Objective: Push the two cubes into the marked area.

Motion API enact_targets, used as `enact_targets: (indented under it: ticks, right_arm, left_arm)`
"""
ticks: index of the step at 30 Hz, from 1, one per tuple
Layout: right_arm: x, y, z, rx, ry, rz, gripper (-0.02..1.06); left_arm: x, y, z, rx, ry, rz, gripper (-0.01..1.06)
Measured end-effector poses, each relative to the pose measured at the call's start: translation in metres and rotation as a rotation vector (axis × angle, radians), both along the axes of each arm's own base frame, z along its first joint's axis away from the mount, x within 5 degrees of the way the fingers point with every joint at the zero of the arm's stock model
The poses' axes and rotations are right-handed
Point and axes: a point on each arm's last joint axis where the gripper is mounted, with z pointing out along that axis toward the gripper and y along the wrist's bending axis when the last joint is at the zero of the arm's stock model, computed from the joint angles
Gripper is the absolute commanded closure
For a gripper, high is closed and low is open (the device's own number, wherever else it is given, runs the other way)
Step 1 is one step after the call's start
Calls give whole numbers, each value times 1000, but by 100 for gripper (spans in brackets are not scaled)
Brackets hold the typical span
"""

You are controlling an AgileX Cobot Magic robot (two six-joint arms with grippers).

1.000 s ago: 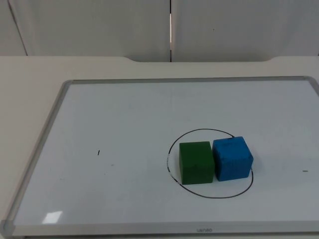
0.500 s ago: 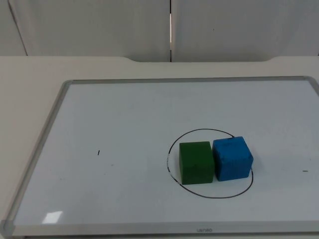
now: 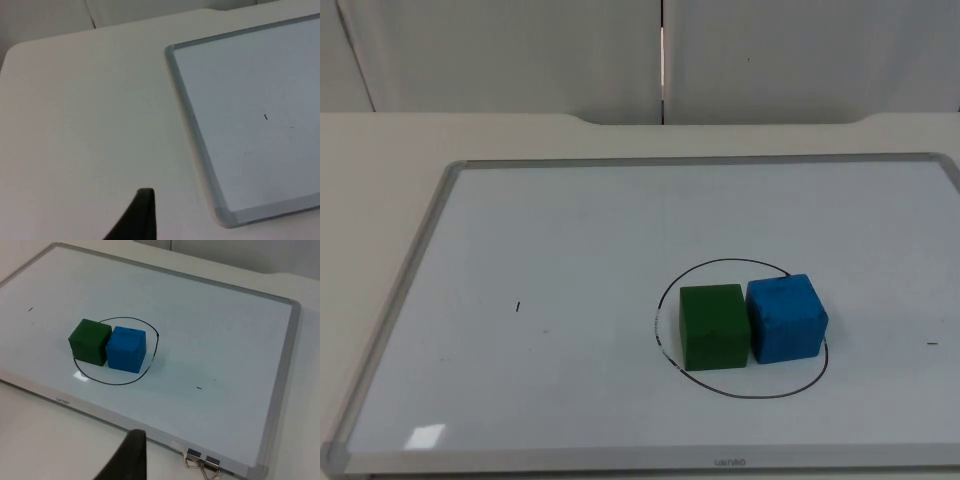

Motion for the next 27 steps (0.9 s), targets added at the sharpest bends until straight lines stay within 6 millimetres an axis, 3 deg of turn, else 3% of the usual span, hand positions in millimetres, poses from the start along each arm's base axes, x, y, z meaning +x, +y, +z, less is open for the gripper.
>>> enact_targets:
  ticks: [18,27]
  right_arm:
    - [0,0,0,4,1,3,-1]
    - [0,1,0,6,2,-113,-1]
  left_arm:
    - [0,0,0,0,0,54,0]
    - [0,0,0,0,0,54,0]
